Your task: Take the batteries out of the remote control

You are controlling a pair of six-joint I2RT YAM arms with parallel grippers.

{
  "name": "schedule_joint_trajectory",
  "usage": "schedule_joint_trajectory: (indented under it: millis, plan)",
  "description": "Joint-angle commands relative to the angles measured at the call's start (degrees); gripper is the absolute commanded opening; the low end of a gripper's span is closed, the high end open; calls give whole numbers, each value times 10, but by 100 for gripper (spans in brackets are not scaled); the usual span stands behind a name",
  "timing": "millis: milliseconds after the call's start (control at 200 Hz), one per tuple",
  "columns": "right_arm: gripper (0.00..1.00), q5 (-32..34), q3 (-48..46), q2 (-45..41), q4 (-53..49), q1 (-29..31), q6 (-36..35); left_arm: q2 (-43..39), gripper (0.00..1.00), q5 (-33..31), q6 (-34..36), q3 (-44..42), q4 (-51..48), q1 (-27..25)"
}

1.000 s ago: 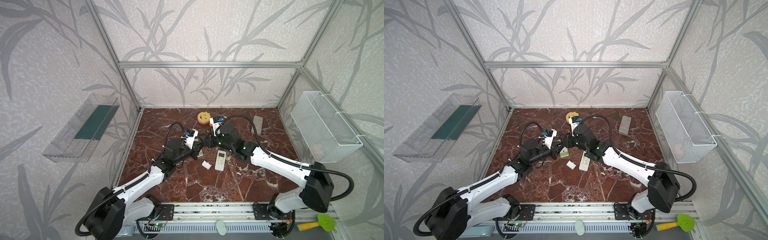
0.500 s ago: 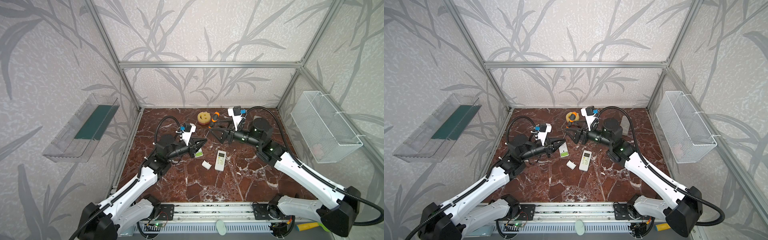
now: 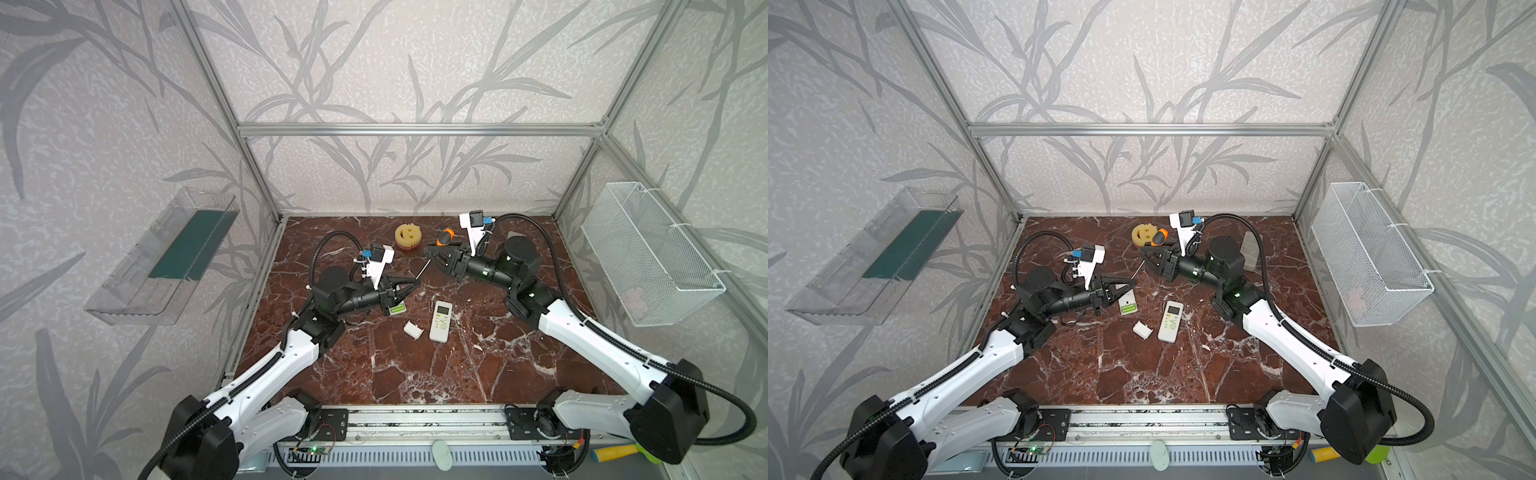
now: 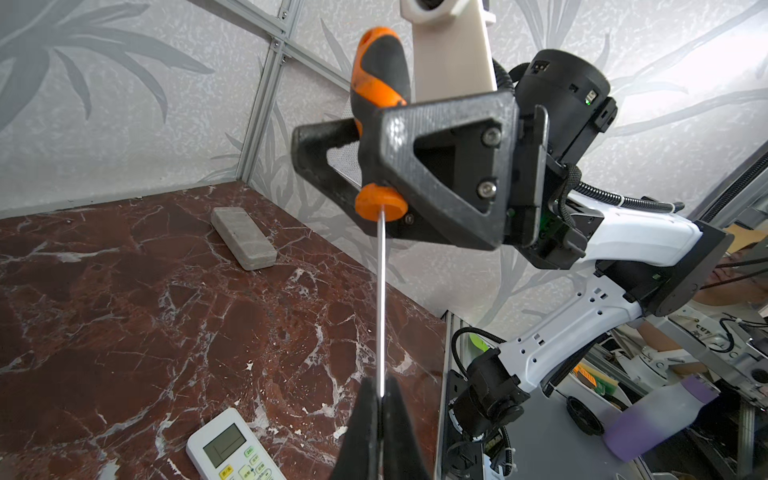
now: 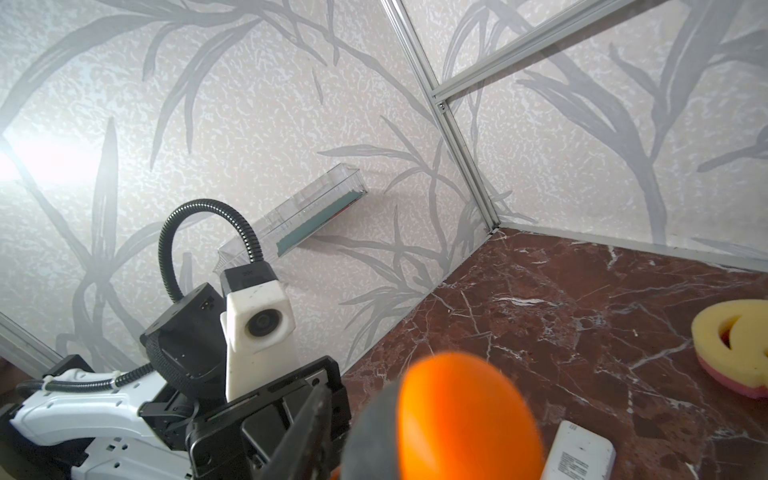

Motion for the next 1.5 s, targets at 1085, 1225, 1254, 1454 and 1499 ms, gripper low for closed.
schedule_joint_trajectory:
  millis: [1085,1225,1254,1454,1499]
  plan:
    - [0,403,118,44,-298,148,-45,35,50,-347,249,30,-76,-105]
    - [0,400,120,51,-295,149,-40,58,49,-303,239,35,-53,-106]
    - [0,400,120,52,-295,150,-38,64,48,-297,235,37,-46,-107]
    - [0,398,122,52,-295,150,-36,83,20,-288,229,42,-27,-107]
    - [0,398,121,52,-296,149,-36,83,9,-290,231,42,-30,-107]
